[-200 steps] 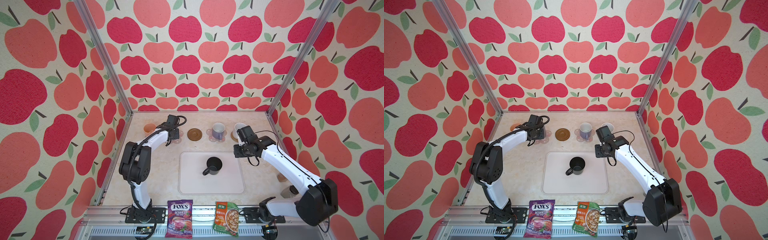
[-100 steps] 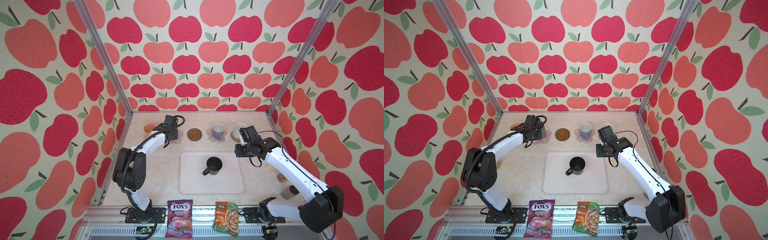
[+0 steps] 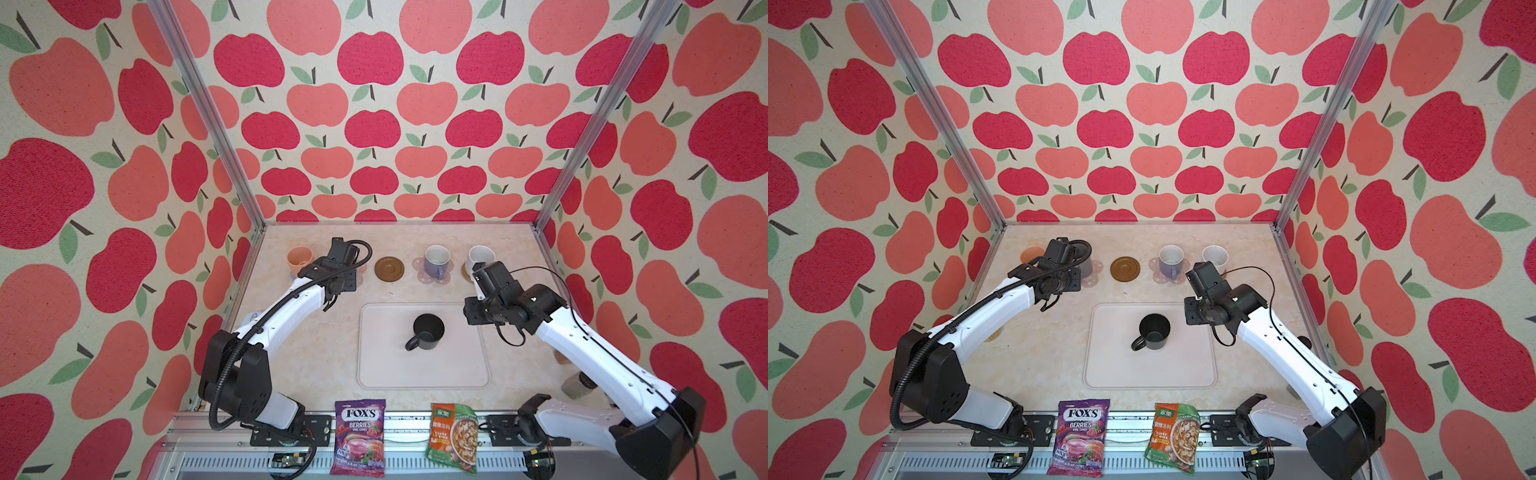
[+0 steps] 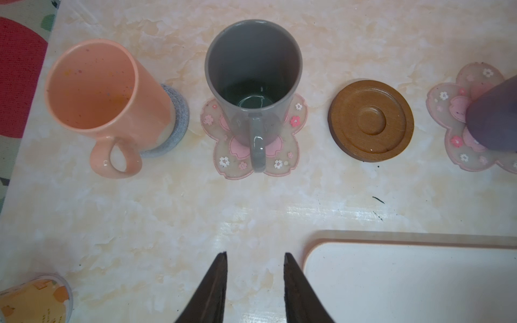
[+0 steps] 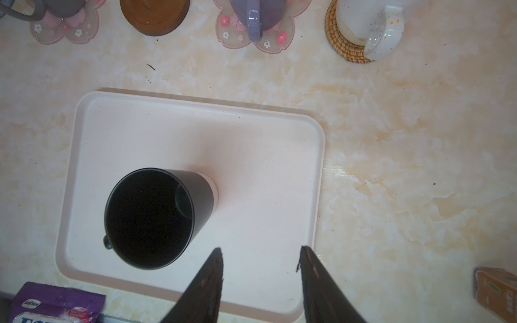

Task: Place cups on coasters
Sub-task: Place the cup on the coaster, then rotate the cup on the tray.

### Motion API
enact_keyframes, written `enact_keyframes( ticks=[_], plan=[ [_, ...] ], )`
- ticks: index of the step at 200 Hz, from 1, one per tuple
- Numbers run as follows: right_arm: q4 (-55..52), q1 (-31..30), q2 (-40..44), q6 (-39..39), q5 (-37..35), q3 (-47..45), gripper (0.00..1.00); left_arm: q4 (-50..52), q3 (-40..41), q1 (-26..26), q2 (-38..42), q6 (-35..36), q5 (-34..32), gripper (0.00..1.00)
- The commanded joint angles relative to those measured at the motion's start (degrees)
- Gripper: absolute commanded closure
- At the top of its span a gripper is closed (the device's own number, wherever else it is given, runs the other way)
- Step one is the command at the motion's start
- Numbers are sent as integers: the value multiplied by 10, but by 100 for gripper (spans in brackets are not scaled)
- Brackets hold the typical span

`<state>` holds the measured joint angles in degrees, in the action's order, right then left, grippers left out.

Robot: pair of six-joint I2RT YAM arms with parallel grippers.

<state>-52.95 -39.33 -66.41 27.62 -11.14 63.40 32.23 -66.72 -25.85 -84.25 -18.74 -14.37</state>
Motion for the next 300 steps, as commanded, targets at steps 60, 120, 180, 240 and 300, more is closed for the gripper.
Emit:
enact_keyframes(
  ticks=[60, 120, 180, 240, 300],
  plan=[
    [-37, -92, 58, 114, -26, -41, 53, 31, 99, -136, 51, -135, 60, 69],
    [-38, -142, 64, 149, -33, -60, 53, -13, 128, -214, 31, -177, 152, 70],
    [-2, -152, 80, 176, -10, -100, 53, -78, 134, -255, -21, -175, 240, 70],
    [7, -156, 89, 188, -6, -123, 53, -85, 112, -284, -43, -170, 263, 71],
    [26, -157, 96, 200, 3, -144, 53, -110, 100, -314, -67, -163, 291, 72]
  ],
)
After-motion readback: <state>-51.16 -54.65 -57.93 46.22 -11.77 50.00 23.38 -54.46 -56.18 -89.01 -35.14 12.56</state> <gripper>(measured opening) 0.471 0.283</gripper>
